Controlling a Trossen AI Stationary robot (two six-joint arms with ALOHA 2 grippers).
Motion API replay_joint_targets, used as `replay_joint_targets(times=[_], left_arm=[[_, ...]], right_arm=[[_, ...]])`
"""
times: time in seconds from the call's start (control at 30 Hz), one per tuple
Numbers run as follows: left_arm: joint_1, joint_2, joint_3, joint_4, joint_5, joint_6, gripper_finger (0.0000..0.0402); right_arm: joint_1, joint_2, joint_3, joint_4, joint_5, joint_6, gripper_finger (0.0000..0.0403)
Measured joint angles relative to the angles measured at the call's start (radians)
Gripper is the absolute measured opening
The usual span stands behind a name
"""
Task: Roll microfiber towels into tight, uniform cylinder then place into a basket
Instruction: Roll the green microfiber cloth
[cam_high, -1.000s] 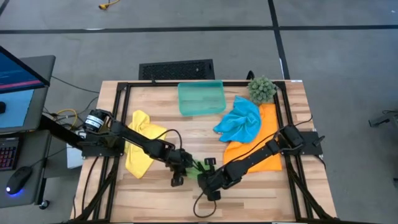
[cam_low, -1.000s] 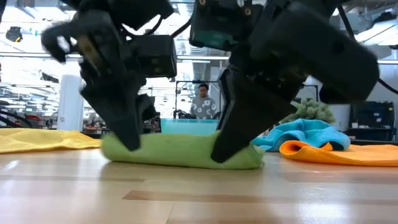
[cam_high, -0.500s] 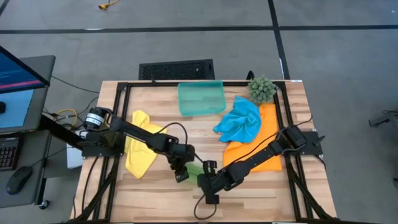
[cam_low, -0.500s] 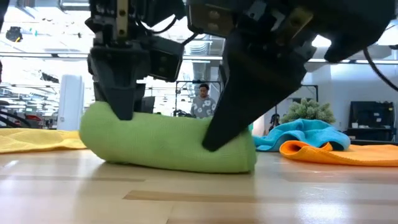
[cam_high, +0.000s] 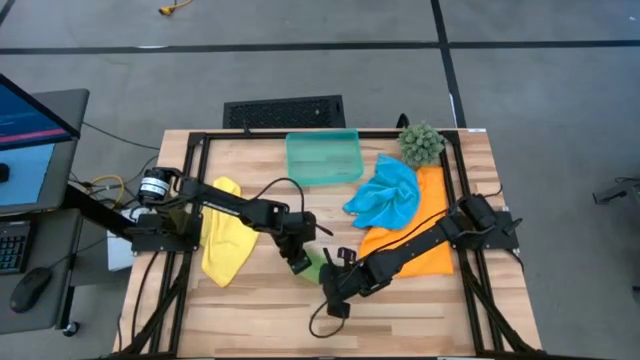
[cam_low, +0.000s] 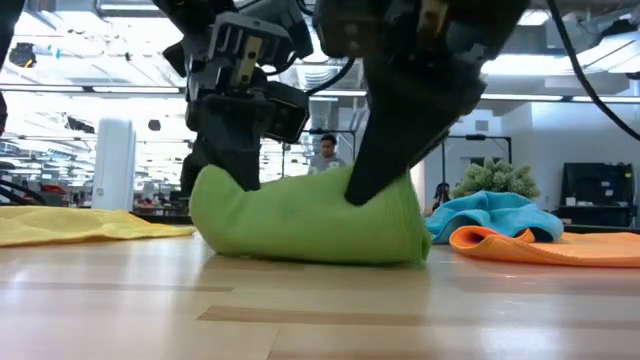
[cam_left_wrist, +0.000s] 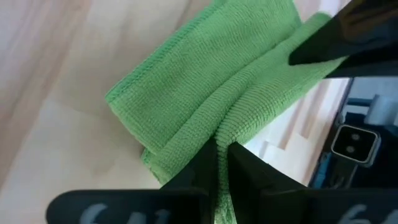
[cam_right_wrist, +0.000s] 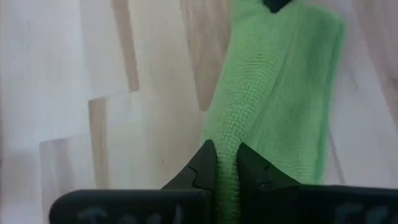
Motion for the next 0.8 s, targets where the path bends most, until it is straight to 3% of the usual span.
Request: replay_joint_targets(times=[0.2,0.43,0.8], left_arm=[[0.024,0.068,0.003,0.011,0.019,0.001,0.0016],[0.055,0.196,0.003,0.146,0.228,-0.023,0.0016],[0.053,0.204,0.003,0.157,0.217,-0.035,0.0025]], right_arm=[[-0.010,0.004,-0.003,-0.005,-0.020,0.029,0.0043],[-0.006,0.029,0.001,-0.022,-0.053,0.060,0.0043],[-0.007,0.062,0.002,-0.035,-0.043,0.030,0.0056]])
